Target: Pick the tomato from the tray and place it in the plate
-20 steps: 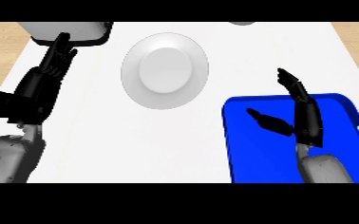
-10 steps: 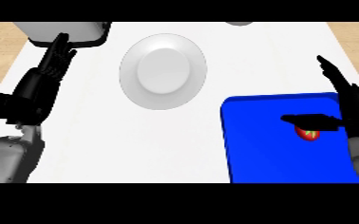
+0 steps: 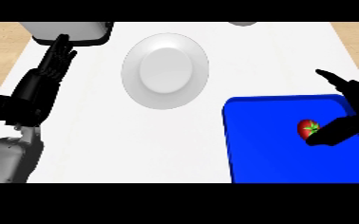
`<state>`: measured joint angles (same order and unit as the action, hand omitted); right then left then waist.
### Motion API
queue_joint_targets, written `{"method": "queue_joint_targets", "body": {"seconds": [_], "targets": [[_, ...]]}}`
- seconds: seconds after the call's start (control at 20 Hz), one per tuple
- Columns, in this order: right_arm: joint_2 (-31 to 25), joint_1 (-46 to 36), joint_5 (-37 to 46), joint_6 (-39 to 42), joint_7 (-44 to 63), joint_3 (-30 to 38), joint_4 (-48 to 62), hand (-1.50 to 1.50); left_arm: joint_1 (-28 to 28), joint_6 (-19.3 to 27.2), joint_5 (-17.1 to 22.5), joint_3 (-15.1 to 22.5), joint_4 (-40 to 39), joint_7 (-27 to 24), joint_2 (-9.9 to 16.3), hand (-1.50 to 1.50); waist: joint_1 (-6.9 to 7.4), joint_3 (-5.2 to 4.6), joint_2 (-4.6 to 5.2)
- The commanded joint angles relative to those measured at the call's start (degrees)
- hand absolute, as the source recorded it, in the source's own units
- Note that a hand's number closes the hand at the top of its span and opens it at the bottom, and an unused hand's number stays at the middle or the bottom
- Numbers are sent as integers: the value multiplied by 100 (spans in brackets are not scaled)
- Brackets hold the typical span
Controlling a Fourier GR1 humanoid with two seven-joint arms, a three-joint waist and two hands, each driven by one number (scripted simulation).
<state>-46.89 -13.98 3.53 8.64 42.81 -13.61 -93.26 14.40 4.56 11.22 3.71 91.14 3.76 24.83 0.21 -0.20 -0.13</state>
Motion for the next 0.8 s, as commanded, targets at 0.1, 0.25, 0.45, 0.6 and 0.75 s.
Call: {"method": "queue_joint_targets", "body": {"seconds": [0.1,0.25,0.45,0.6,0.75], "targets": [[102,-429,-238,983,893,-98,173,-150,478,106,-171,10,-203,262,-250,0,-15,18,23],[325,-194,317,963,613,24,426,-150,60,-68,-218,-156,84,103,-257,0,-4,20,15],[471,-564,702,1175,722,-10,1039,-150,317,-296,-145,-303,-73,285,-175,0,12,20,26],[373,108,828,1212,609,53,812,-150,220,-81,-424,-170,9,278,-389,0,-45,21,13],[602,-32,1063,1413,741,221,922,-150,-86,-561,-154,-600,178,146,-169,0,-10,19,10]]}}
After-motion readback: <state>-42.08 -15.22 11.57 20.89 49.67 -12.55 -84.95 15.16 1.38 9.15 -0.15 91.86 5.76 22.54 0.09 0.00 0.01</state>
